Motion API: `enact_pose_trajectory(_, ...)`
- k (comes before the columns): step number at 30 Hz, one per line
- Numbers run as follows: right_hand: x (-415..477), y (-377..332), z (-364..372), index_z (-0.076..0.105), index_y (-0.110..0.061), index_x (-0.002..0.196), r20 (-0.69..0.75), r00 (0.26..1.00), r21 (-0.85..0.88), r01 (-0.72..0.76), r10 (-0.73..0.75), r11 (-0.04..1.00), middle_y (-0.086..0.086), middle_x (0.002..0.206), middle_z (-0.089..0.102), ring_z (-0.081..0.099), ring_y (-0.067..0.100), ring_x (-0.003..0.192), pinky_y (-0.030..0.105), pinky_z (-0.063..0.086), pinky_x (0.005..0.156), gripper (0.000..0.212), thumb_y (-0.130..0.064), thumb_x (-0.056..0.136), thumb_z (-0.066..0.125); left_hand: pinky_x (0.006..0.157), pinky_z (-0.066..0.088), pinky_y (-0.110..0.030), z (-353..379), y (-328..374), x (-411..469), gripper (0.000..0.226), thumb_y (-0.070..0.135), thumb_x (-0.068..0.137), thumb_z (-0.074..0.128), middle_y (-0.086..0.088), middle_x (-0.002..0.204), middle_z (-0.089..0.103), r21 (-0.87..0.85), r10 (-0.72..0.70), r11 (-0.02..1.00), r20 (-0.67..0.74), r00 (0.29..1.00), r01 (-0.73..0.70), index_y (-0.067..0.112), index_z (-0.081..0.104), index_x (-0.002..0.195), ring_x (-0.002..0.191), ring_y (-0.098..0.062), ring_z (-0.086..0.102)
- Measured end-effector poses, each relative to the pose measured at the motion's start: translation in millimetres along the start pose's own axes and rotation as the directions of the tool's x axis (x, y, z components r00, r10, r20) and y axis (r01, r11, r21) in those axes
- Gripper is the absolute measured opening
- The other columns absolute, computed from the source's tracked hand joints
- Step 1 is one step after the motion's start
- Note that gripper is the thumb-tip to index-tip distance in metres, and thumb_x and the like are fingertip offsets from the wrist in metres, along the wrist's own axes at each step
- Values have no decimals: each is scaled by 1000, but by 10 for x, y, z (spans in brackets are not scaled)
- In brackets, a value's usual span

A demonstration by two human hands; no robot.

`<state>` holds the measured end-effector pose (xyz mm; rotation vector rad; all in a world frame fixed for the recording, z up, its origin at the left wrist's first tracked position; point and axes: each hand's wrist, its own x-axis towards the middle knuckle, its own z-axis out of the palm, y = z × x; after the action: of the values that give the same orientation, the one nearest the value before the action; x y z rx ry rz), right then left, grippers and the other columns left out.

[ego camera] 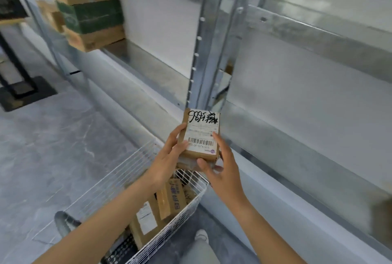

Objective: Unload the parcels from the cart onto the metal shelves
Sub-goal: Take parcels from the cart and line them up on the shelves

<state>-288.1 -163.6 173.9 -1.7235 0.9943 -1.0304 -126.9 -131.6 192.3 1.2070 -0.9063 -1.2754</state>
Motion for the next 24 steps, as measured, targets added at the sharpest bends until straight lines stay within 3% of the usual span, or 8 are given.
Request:
enact_pose_trajectory(2,-173,-19,-248,39,-44,135,-88,996,9,-31,32,999,-13,141,45,47,-2,124,25,56,84,67,-16,84,72,95,50,-48,245,-17,7,35,30,96,50,2,130,58,10,5,1000,91,996,-6,54,48,122,111,-21,62)
enact_pose_trajectory(6,-487,-80,-770,44,-52,130,-272,960,23,-70,73,997,-7,138,53,52,4,122,32,57,85,68,-14,82,74,103,43,-48,816,-21,52,37,41,88,57,10,130,58,76,42,995,261,964,-64,59,48,119,119,-17,56)
enact_pose_trajectory(9,-731,-124,-1151,46,-47,130,-404,910,15,-97,94,995,-10,134,55,54,3,120,34,58,85,67,-13,81,76,105,42,-46,1292,-58,66,39,38,90,55,10,132,55,77,44,994,398,916,-81,55,45,124,122,-13,54)
enact_pose_trajectory(13,-1061,-139,-1673,47,-41,129,-547,830,8,-127,111,992,-14,129,59,58,5,116,33,59,79,66,-9,79,76,105,42,-45,1917,-162,81,57,54,76,64,13,129,59,147,25,981,542,840,-125,57,41,128,121,-11,54)
enact_pose_trajectory(17,-1396,-83,-2202,49,-32,131,-628,767,28,-150,134,988,-7,129,60,58,10,118,28,58,76,65,-1,80,74,99,48,-38,2547,-265,25,72,53,68,68,16,128,59,203,11,961,649,760,-187,54,35,132,116,-6,57)
enact_pose_trajectory(20,-1602,-12,-2581,47,-25,136,-658,739,21,-175,145,984,-4,131,59,56,13,121,28,57,82,65,0,81,72,96,51,-39,2978,-386,-9,79,44,70,76,17,132,54,229,-6,950,696,718,-213,55,31,135,118,-9,56)
enact_pose_trajectory(24,-1800,103,-3084,48,-26,135,-662,727,37,-210,182,977,-5,130,60,55,12,123,26,53,92,67,4,80,72,98,50,-35,3528,-541,-48,77,47,75,73,24,130,52,275,-16,929,701,713,-250,57,27,136,119,-4,53)
